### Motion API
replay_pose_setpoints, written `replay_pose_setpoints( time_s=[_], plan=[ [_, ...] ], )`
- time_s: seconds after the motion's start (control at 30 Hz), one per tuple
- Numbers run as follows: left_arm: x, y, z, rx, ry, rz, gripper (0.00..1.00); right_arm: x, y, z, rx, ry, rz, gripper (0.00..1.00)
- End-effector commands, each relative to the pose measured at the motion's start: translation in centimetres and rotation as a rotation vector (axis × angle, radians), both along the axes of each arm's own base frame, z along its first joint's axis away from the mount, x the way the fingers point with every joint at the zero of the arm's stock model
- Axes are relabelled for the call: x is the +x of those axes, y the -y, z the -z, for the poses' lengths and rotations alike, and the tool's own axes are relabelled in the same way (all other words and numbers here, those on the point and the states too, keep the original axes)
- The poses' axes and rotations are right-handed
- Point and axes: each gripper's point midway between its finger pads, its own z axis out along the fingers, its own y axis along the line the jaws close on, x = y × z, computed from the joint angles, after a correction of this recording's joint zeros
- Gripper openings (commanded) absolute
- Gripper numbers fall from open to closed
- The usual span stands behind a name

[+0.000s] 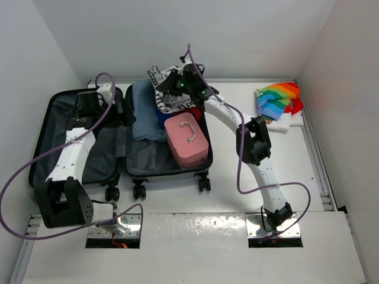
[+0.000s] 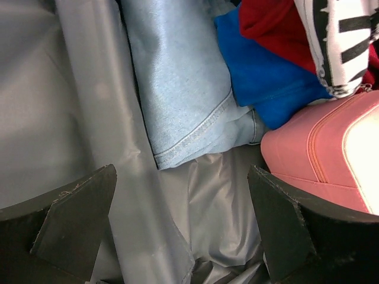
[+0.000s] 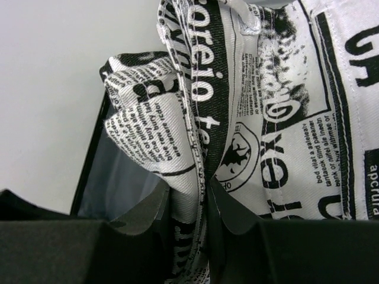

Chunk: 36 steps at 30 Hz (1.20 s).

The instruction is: Pack the luggage

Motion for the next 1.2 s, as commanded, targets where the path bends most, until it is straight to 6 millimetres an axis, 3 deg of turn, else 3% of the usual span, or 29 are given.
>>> replay_pose_setpoints(
  time_s=[0.0,0.17,0.2,0.23,0.27,0.3,0.33,0.37,0.43,0.5,0.53,0.57,0.6,0.63,0.7,0.73,0.77,0.83,0.9,0.93,1.17],
  plan=[
    [0.0,-0.6,-1.5,-0.009,0.053,-0.006,0.98,-0.8,-3.4,-3.2,0.131,0.067,0.014,0.0],
    [0.4,-0.7,-2.0,-0.007,0.062,-0.006,0.98,-1.4,-5.2,-2.0,0.142,0.042,0.019,0.01],
    [0.4,-0.7,-2.0,-0.007,0.062,-0.006,0.98,-1.5,-5.3,-2.3,0.153,0.04,0.021,0.06],
    [0.5,-0.5,-1.7,-0.022,0.051,-0.005,0.98,-1.9,-5.5,-1.4,0.146,0.021,0.019,0.15],
    [0.8,-0.5,-1.6,-0.032,0.043,-0.01,0.98,-2.3,-5.5,-2.3,0.164,0.021,0.013,0.28],
    [0.9,-0.5,-2.0,-0.03,0.052,-0.01,0.98,-2.3,-5.5,-3.0,0.181,0.036,0.012,0.49],
    [1.0,-0.4,-1.6,-0.037,0.043,-0.003,0.98,-2.8,-5.4,-3.0,0.178,0.034,0.004,0.54],
    [1.1,-0.2,-2.1,-0.051,0.049,-0.002,0.98,-3.3,-5.1,-4.6,0.197,0.058,-0.024,0.56],
    [1.5,0.2,-2.8,-0.069,0.08,0.011,0.98,-3.1,-3.3,-7.0,0.217,0.149,-0.034,0.56],
    [2.2,0.3,-4.0,-0.075,0.129,0.019,0.98,-2.9,-0.1,-12.5,0.237,0.295,-0.047,0.56],
    [2.4,0.8,-4.3,-0.083,0.139,0.027,0.98,-3.3,0.5,-12.9,0.213,0.344,-0.078,0.52],
    [2.5,1.2,-4.5,-0.082,0.151,0.038,0.97,-2.4,2.4,-14.0,0.204,0.384,-0.061,0.5],
    [2.9,1.4,-5.5,-0.072,0.18,0.04,0.97,-3.3,3.9,-17.7,0.215,0.464,-0.058,0.5],
    [3.3,2.1,-5.4,-0.06,0.178,0.057,0.97,-1.3,7.1,-16.9,0.148,0.506,0.001,0.5],
    [4.3,2.2,-5.6,-0.053,0.185,0.058,0.96,-0.8,9.8,-18.6,0.112,0.56,0.072,0.57],
    [4.6,2.8,-5.6,-0.055,0.182,0.072,0.96,1.1,12.7,-17.7,0.027,0.59,0.124,0.62],
    [4.9,3.1,-5.5,-0.052,0.179,0.076,0.96,1.5,13.7,-17.8,0.006,0.596,0.148,0.62],
    [5.6,3.4,-5.0,-0.057,0.163,0.072,0.96,3.6,16.7,-16.4,-0.06,0.604,0.188,0.62],
    [5.9,3.8,-5.4,-0.066,0.173,0.076,0.96,4.7,18.2,-14.4,-0.103,0.549,0.197,0.63],
    [6.2,4.1,-5.2,-0.062,0.168,0.077,0.96,5.5,18.1,-11.6,-0.135,0.488,0.161,0.63],
    [6.5,4.2,-4.9,-0.07,0.16,0.061,0.96,5.8,17.5,-6.9,-0.152,0.39,0.04,0.69]
  ],
)
